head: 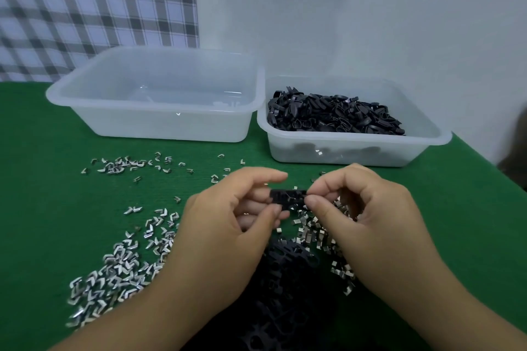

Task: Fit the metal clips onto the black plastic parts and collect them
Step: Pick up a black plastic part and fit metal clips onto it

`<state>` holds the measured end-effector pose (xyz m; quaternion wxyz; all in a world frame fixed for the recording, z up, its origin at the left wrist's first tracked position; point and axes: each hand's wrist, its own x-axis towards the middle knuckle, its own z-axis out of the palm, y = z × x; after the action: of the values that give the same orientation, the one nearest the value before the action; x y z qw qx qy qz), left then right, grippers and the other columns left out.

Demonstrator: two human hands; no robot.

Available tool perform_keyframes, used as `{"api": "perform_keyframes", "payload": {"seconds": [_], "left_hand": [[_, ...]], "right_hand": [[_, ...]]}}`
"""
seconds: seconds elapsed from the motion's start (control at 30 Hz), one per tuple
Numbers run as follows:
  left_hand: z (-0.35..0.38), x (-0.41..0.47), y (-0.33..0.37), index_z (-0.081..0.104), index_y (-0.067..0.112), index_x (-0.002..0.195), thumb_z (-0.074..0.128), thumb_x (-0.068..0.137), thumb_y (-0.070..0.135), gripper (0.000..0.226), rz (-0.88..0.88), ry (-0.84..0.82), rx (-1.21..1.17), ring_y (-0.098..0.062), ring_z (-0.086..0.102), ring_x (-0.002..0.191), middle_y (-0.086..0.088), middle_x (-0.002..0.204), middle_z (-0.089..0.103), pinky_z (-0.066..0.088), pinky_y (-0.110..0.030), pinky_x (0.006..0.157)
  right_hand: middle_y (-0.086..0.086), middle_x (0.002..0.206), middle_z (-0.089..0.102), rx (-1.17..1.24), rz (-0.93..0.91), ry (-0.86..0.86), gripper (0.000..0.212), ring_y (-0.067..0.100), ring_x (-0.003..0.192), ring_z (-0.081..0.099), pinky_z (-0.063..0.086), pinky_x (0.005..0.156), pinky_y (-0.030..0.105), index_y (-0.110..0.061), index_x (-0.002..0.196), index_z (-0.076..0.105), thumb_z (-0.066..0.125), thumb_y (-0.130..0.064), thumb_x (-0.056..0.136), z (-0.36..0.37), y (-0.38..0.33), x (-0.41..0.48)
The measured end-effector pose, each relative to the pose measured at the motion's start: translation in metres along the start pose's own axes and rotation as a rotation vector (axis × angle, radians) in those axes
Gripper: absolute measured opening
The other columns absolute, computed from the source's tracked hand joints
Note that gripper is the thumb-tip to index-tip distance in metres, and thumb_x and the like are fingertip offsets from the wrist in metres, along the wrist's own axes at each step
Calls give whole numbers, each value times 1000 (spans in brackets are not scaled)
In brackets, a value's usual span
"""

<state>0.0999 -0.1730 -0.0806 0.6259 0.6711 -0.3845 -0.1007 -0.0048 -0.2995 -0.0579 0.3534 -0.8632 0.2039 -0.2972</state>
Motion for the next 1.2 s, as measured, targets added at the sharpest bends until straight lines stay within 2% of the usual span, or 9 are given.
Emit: {"api": "perform_keyframes", "payload": {"seconds": [0.17,0.27,0.43,0.5,0.6,0.7,0.77,1.03,1.2], "left_hand": [[0,-2,4,69,35,93,68,74,11,30,65,74,20,-6,72,70,11,77,73,57,-19,65],[-2,-1,3,72,29,90,72,76,-2,34,46,115,-32,-9,73,68,5,76,73,57,-18,65],[-7,5,9,72,21,83,66,78,-13,35,-8,242,-180,-13,72,63,-2,73,73,55,-15,60],[-11,9,9,69,21,83,64,81,-10,32,-56,338,-237,-12,71,62,-4,71,71,54,-14,58],[-15,13,5,65,24,87,61,85,-6,30,-99,413,-242,-8,69,60,1,66,69,52,-12,56],[-15,12,3,64,22,88,61,85,-5,28,-109,424,-229,-6,67,58,3,63,66,51,-12,54],[-14,12,3,64,21,88,61,85,-5,26,-117,425,-231,-6,67,57,4,61,65,51,-12,53],[-14,12,4,65,21,88,62,83,-4,26,-136,433,-183,-8,66,57,6,58,65,56,-23,55],[-13,12,4,66,22,87,62,83,-4,26,-149,410,-197,-8,68,58,3,60,66,56,-19,56]], "right_hand": [[-18,64,56,-18,48,-46,16,-4,58,46,30,53,10,-27,65,63,71,-18,76,0,-12,8],[-10,67,55,-75,43,-95,15,-1,55,39,27,57,18,-27,66,64,70,-21,78,3,-21,15],[-16,61,58,7,26,-156,10,-2,50,45,34,47,11,-27,72,67,68,-23,81,0,-33,30],[-17,64,58,35,-9,-89,7,-3,55,47,38,53,9,-29,78,68,68,-23,80,-1,-32,35],[-14,76,57,-175,-86,-86,11,-5,66,50,41,63,7,-30,89,70,66,-21,84,4,-26,37],[-4,94,58,-417,-139,-223,21,11,85,57,49,78,28,-25,104,70,56,-18,91,21,-16,38],[-1,96,56,-488,-167,-262,25,21,88,56,49,77,38,-26,110,67,51,-17,93,32,-13,41],[-1,89,50,-644,-207,-315,17,23,81,55,50,68,39,-16,88,65,54,-28,91,55,-10,56],[-1,85,47,-583,-304,-232,20,18,78,46,45,66,39,-21,75,42,52,-18,92,45,-7,49]]}}
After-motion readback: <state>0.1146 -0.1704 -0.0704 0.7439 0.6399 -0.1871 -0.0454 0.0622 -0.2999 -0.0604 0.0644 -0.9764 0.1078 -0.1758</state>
